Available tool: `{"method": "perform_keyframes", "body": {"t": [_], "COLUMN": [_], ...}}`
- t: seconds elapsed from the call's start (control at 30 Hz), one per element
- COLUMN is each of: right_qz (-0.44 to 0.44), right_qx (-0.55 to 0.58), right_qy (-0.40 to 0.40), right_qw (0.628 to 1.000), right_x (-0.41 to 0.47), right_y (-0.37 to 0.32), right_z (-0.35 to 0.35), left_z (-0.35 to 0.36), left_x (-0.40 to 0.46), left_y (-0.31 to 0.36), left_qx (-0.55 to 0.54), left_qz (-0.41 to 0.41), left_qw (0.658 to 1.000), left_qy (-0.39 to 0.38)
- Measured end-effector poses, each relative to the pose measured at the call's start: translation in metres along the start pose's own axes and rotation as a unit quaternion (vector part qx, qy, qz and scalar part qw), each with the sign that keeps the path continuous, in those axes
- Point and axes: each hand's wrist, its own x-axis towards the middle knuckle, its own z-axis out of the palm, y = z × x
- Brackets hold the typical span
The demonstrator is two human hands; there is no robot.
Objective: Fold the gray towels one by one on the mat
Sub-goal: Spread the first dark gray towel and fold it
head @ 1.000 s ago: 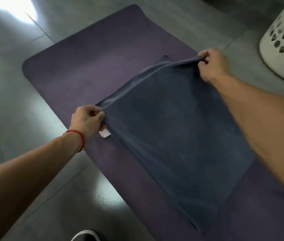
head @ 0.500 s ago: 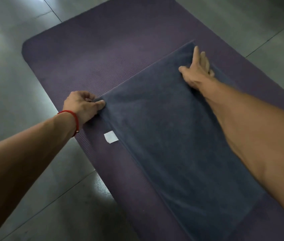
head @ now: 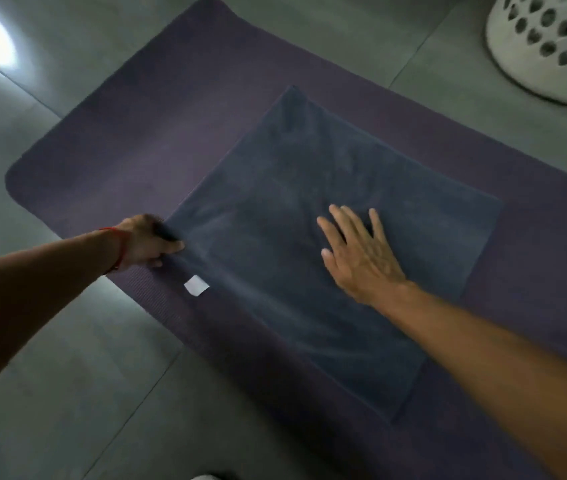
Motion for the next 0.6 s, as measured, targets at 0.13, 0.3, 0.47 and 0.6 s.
{"method": "perform_keyframes", "body": {"t": [0.13, 0.3, 0.47, 0.6], "right_qz": [0.172, 0.347, 0.519, 0.584], "right_qx": [0.035, 0.053, 0.076, 0.111], "right_qy": [-0.007, 0.049, 0.090, 0.117], "right_qw": [0.985, 0.935, 0.847, 0.795], "right_x": [-0.100, -0.186, -0.208, -0.192], "right_y": [-0.015, -0.041, -0.082, -0.102], "right_z": [0.001, 0.008, 0.012, 0.015], "left_z": [0.001, -0.003, -0.007, -0.016], "left_x": [-0.004, 0.001, -0.002, -0.004], "left_y": [0.003, 0.004, 0.002, -0.010], "left_qx": [-0.021, -0.096, -0.142, -0.129], "left_qz": [-0.049, -0.071, -0.069, -0.001], "left_qw": [0.998, 0.993, 0.987, 0.992], "left_qy": [0.027, -0.005, -0.045, 0.016]}}
